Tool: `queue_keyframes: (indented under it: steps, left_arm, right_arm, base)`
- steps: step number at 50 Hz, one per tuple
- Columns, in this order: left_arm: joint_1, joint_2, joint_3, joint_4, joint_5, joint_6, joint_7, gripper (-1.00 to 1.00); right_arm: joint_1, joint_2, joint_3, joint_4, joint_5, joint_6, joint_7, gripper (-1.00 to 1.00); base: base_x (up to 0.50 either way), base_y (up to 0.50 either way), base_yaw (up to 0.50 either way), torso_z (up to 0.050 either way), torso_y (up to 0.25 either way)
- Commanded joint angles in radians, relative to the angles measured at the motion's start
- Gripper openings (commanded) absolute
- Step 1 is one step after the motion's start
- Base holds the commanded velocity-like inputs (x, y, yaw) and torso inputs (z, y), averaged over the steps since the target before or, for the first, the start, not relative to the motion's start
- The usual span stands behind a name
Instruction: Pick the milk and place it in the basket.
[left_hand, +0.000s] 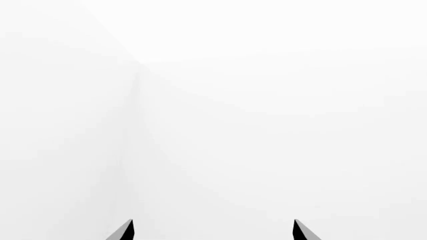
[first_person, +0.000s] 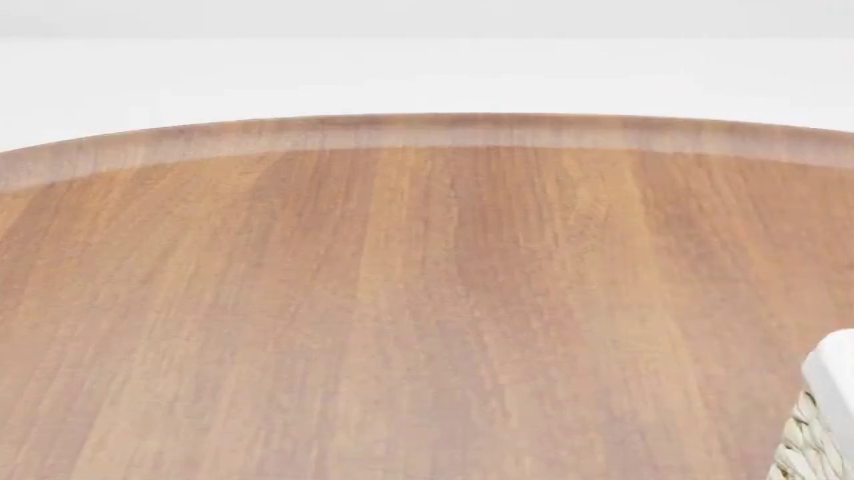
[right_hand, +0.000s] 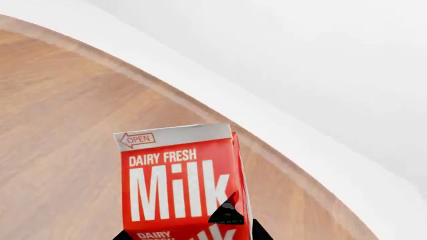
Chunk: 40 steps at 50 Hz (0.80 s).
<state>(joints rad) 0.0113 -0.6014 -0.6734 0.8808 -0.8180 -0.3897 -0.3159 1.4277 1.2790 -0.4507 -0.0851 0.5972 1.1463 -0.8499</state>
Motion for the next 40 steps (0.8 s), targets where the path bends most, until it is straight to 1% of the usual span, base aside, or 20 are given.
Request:
queue_keyframes:
  steps: [1,19,30,36,40]
  left_arm:
    - [0.001,0.016,-0.021,-0.003,0.024,0.006,0.02,1.0]
    - [0.007,0.017,-0.017,-0.004,0.029,0.012,0.021,1.0]
    - [0.008,0.013,-0.018,-0.002,0.026,0.012,0.019,1.0]
    - [0.011,0.014,-0.019,-0.002,0.026,0.014,0.019,1.0]
    - [0.013,0.014,-0.019,-0.003,0.028,0.016,0.02,1.0]
  right_arm:
    - [-0.018,-0.005,0.046,0.034,-0.028,-0.017,0.022,-1.0]
    - [-0.13,0.015,0.076,0.073,0.004,0.014,0.109,-1.0]
    - [-0.207,0.03,0.076,0.075,0.019,0.002,0.138,-1.0]
    - [-0.251,0.041,0.092,0.082,0.037,-0.002,0.168,-1.0]
    - [-0.302,0.051,0.134,0.093,0.076,0.004,0.215,-1.0]
  base:
    - [0.0,0.0,0.0,0.0,0.0]
    - [0.0,0.0,0.0,0.001,0.002]
    - [0.0,0.0,0.0,0.0,0.001]
    - [0.0,0.0,0.0,0.002,0.0]
    - [0.0,0.0,0.0,0.0,0.003]
